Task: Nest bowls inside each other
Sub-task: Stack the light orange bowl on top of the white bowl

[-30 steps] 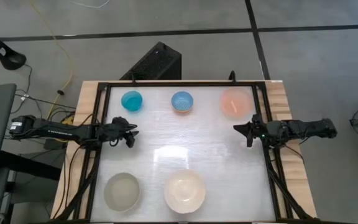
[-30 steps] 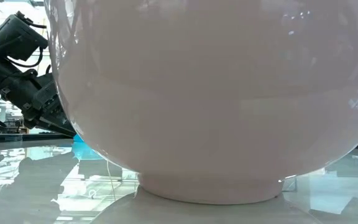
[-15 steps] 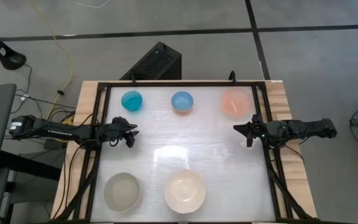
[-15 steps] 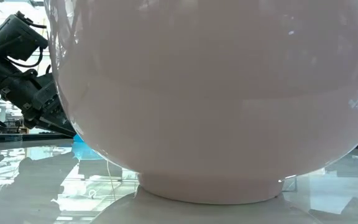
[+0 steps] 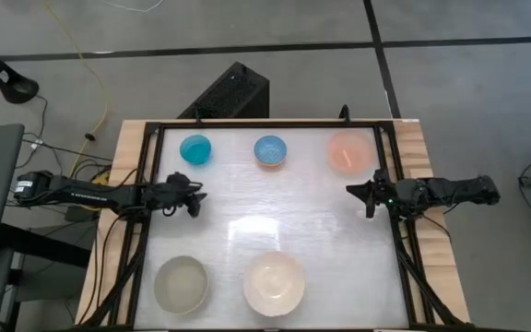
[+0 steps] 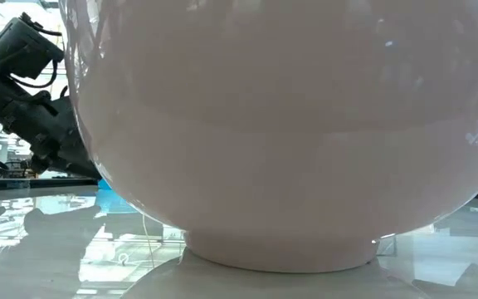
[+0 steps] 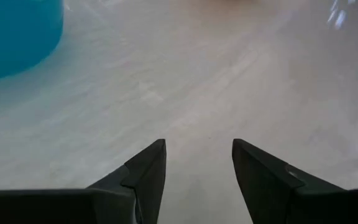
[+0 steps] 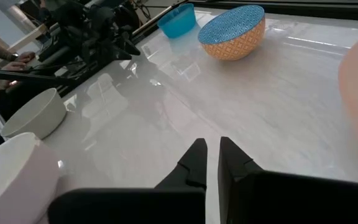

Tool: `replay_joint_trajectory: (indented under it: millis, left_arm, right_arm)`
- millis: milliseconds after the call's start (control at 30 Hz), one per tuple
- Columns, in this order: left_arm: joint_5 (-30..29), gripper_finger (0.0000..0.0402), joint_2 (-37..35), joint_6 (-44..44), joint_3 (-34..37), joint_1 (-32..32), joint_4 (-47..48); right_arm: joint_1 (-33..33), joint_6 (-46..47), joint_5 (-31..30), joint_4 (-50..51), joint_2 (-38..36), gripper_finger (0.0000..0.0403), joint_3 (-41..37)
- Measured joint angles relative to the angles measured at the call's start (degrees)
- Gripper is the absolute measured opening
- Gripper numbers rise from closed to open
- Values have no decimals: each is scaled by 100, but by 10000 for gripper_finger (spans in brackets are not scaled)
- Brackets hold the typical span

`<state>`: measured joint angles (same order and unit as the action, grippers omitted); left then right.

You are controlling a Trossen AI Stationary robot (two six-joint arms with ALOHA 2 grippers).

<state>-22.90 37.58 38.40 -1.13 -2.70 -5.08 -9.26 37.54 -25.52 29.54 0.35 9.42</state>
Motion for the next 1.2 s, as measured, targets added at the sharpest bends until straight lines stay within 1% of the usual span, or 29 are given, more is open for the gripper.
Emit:
replay_joint_trajectory:
  millis: [67,133,233,300,400,500,600,767,900,967,1067,1200]
  left_arm:
    - [-40,174,0,632,0,-2,-182]
    - [-200,174,1,1071,0,-1,-357]
    - [-482,174,-4,1318,0,-1,-395]
    - [-552,174,-2,1440,0,-2,-458]
    - [-557,174,-11,1950,0,0,-519]
    - [-664,174,-11,2332,0,0,-511]
    - [-761,174,-11,2400,0,0,-511]
    - [-846,174,-11,2990,0,0,-511]
    - [-848,174,-11,3006,0,0,-560]
    - [-860,174,-11,2864,0,-1,-735]
    - [-785,174,-11,2119,0,-1,-1418]
    - [-774,174,-13,1170,0,0,-2629]
  right_arm:
    - [11,0,-54,-58,1,13,-1]
    - [17,68,-105,-94,-1,13,1]
    - [29,586,-201,-351,-1,13,1]
    - [61,889,-447,-484,0,13,1]
    - [130,1178,-753,-595,-1,13,1]
    - [226,1215,-813,-634,-1,13,1]
    - [340,1295,-937,-625,1,13,1]
    - [502,1349,-993,-587,-1,13,1]
    - [619,1354,-1047,-576,-1,13,1]
    - [655,1357,-1045,-597,-1,13,1]
    - [680,1361,-1045,-715,-1,13,1]
    - [684,1279,-1068,-1017,-1,13,1]
